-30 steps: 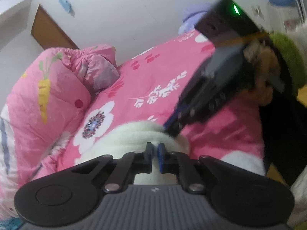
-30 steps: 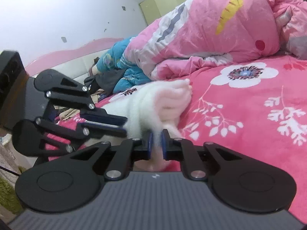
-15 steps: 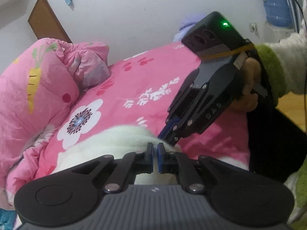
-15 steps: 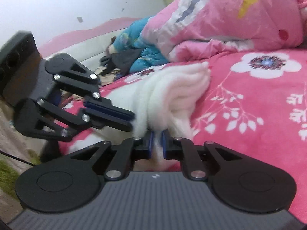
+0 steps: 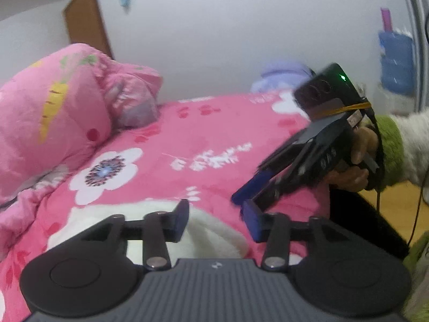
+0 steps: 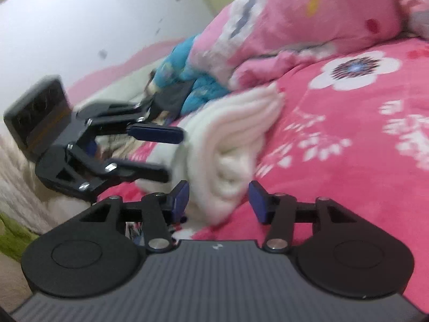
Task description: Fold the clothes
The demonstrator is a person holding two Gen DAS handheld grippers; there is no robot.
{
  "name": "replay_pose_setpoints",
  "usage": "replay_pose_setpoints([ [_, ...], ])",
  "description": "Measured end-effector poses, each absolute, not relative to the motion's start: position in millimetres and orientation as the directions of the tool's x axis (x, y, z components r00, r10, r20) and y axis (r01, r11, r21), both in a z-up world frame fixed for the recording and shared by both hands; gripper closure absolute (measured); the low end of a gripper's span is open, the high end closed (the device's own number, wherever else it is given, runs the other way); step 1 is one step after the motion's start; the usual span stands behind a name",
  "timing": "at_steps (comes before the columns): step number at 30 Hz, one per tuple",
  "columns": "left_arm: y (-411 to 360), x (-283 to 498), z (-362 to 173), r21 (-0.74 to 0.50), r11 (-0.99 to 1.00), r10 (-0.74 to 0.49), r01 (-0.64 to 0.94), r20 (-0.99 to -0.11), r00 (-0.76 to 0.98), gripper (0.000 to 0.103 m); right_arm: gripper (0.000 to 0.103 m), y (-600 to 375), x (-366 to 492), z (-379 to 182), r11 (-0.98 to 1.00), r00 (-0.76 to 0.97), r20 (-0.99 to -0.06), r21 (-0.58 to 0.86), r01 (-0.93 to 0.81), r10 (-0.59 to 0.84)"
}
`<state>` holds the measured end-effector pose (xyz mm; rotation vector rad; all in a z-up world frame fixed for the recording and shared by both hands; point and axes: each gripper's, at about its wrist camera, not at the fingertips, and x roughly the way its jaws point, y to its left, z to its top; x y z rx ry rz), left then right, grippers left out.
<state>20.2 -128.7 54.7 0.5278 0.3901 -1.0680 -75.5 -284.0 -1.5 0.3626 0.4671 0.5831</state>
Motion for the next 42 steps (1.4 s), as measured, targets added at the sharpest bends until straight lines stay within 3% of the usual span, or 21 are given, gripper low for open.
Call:
replay_pose_setpoints([
  [3,-110.4,21.2,54.8,0.172,0.451,-0.704,0.876,-0.535,0.468,0.056,0.056,-276.7,-75.4,9.8,0.791,0.772,-0.291,0.459,-0.406,0.565],
  [5,-102.7,22.8,50.9,0.143,0.479,-0.696,0.866,-0.54,0.474,0.057,0.062,-271.8,-75.4,17.3,0.798,0.794,-0.275,0.464,-0.384,0.542],
  [7,-98.2,23.8,44.5,0.111,0.491,-0.696,0.864,-0.545,0.466,0.057,0.078,-267.0,-75.4,24.9,0.805,0.815,-0.259,0.47,-0.362,0.518],
  [11,-105.6,24.4,22.3,0.045,0.473,-0.733,0.88,-0.533,0.422,0.057,0.083,-236.7,-67.7,43.6,0.823,0.824,-0.236,0.406,-0.397,0.515],
  [13,-108.6,23.9,15.6,0.03,0.474,-0.749,0.88,-0.512,0.421,0.055,0.084,-212.1,-61.5,50.1,0.844,0.812,-0.272,0.319,-0.431,0.517],
  [15,-106.9,23.9,12.3,0.003,0.47,-0.764,0.883,-0.5,0.408,0.055,0.086,-189.2,-49.4,43.4,0.876,0.794,-0.37,0.235,-0.422,0.482],
  [16,-102.6,25.0,12.0,-0.021,0.472,-0.767,0.881,-0.503,0.398,0.057,0.092,-184.5,-44.1,34.9,0.898,0.79,-0.428,0.182,-0.399,0.438],
  [17,-98.1,26.1,11.6,-0.046,0.474,-0.77,0.879,-0.506,0.389,0.059,0.092,-181.6,-40.0,28.9,0.913,0.785,-0.47,0.146,-0.382,0.403],
  [21,-64.2,10.1,23.0,-0.063,0.539,-0.761,0.84,-0.463,0.454,0.059,0.092,-182.9,-39.5,42.9,0.92,0.784,-0.485,0.159,-0.358,0.389],
  [28,-21.3,30.4,6.6,-0.198,0.693,-0.686,0.693,-0.475,0.551,0.06,0.093,-152.4,-18.5,27.6,0.94,0.799,-0.546,-0.056,-0.336,0.253],
  [32,-8.6,32.5,-1.7,-0.249,0.699,-0.69,0.67,-0.481,0.541,0.06,0.093,-159.2,-16.4,29.1,0.949,0.786,-0.56,0.001,-0.315,0.262],
  [38,10.5,32.4,15.0,-0.216,0.719,-0.68,0.661,-0.42,0.602,0.052,0.093,-134.6,-24.3,53.9,0.946,0.818,-0.531,-0.089,-0.311,0.219],
  [42,21.3,49.7,-9.6,-0.272,0.738,-0.662,0.617,-0.465,0.587,0.057,0.093,-142.8,-15.2,27.9,0.955,0.804,-0.564,-0.088,-0.283,0.187],
])
